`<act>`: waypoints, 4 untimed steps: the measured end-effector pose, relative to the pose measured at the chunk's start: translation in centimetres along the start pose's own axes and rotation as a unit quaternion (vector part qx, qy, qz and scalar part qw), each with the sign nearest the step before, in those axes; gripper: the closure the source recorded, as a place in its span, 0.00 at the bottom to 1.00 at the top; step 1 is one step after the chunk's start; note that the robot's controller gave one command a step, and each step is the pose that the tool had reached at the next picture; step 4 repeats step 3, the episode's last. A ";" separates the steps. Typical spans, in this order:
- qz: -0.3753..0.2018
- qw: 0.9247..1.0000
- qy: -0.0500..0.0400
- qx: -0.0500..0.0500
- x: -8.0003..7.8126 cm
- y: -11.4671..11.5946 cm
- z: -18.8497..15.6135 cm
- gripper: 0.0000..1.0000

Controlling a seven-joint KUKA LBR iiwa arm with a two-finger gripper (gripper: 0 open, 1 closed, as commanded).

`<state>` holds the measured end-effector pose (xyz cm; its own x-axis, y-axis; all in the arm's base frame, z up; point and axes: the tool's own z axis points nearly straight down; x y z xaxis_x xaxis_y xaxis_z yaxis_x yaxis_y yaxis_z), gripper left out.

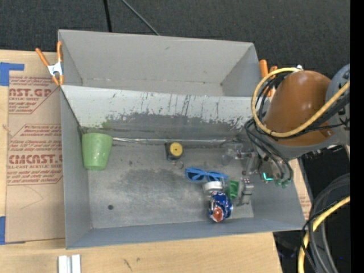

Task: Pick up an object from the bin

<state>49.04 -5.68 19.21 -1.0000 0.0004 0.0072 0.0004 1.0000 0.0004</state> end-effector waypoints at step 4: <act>-0.171 0.985 -0.009 0.003 -2.7 -3.1 -12.0 1.00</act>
Offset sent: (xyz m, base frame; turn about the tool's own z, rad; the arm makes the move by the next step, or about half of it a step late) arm 0.0237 -0.0189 -0.1142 -0.3028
